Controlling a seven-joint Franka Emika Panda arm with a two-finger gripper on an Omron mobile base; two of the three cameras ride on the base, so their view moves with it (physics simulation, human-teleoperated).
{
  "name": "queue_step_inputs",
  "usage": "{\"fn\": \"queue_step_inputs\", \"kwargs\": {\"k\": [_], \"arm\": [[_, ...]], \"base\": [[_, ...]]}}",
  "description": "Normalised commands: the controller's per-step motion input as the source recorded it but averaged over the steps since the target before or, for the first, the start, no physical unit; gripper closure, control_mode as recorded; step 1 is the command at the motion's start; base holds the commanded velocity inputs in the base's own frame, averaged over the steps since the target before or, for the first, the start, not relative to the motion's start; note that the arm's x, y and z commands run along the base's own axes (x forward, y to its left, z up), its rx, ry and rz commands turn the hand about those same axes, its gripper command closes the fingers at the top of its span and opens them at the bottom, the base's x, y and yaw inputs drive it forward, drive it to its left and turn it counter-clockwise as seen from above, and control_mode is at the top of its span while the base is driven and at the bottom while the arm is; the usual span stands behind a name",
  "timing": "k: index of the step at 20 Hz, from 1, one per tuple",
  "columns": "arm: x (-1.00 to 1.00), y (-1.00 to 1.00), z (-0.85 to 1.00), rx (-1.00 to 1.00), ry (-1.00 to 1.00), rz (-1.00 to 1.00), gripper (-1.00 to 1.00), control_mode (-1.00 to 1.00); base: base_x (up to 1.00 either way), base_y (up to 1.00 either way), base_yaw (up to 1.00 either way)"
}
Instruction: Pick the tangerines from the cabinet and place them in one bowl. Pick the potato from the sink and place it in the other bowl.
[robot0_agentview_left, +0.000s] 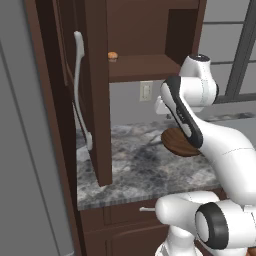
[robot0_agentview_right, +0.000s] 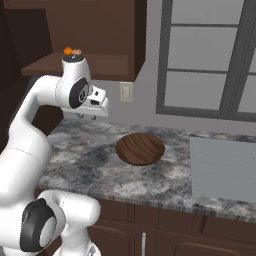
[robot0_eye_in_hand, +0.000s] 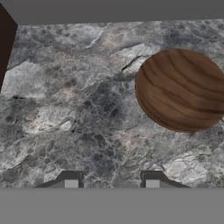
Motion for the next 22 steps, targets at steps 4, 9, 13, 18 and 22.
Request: {"fn": "queue_step_inputs", "kwargs": {"k": [4, 9, 13, 18, 22], "arm": [[0.01, 0.00, 0.00, 0.00, -0.01, 0.00, -1.00, -1.00], [0.04, 0.00, 0.04, 0.00, -0.13, 0.00, -1.00, -1.00], [-0.01, 0.03, 0.20, 0.00, -0.24, 0.02, -1.00, -1.00], [-0.04, 0.12, 0.31, 0.00, -0.25, 0.05, -1.00, -1.00], [-0.15, 0.13, 0.39, 0.00, -0.24, 0.04, -1.00, -1.00]], "base": [[0.00, 0.00, 0.00], [0.00, 0.00, 0.00], [0.00, 0.00, 0.00], [0.00, 0.00, 0.00], [0.00, 0.00, 0.00]]}}
